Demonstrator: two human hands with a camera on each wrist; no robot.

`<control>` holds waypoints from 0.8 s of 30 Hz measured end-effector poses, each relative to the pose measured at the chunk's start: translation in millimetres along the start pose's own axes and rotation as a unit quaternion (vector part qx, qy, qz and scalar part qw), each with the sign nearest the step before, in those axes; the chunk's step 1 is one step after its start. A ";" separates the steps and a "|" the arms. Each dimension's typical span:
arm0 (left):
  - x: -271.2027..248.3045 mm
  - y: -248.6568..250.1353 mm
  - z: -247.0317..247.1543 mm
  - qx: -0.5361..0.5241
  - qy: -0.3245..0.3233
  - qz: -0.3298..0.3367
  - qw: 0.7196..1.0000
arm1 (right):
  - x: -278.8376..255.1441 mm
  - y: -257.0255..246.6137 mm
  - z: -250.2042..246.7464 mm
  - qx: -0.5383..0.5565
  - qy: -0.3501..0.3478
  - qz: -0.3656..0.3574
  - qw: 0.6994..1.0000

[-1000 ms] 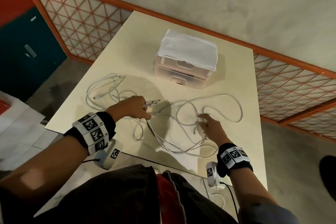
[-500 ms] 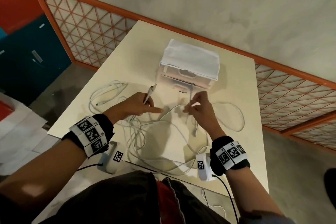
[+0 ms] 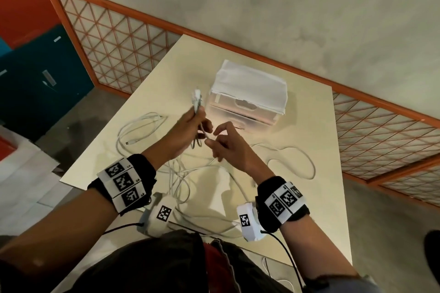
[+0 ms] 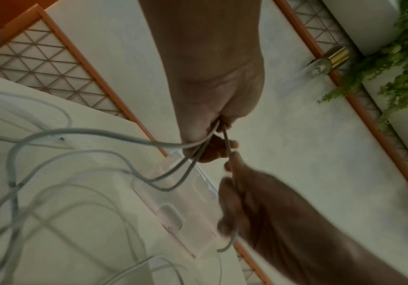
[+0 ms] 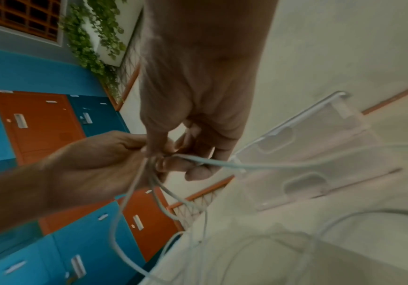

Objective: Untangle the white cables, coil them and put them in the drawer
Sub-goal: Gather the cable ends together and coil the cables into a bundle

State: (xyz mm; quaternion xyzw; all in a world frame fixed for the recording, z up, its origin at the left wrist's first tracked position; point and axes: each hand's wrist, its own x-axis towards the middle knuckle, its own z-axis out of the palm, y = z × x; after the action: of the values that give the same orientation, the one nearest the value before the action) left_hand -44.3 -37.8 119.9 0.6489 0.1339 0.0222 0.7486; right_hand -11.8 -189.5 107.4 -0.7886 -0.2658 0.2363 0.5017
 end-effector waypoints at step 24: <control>-1.2 5.9 0.8 0.236 -0.016 0.107 0.966 | -8.3 -14.0 -69.0 -0.120 0.062 -0.032 0.990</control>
State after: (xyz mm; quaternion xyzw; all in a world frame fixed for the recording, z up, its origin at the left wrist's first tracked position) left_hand -44.4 -37.9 126.0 0.8182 0.0528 0.0597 0.5694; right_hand 23.6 -236.0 147.7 -0.8476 -0.2853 0.1371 0.4259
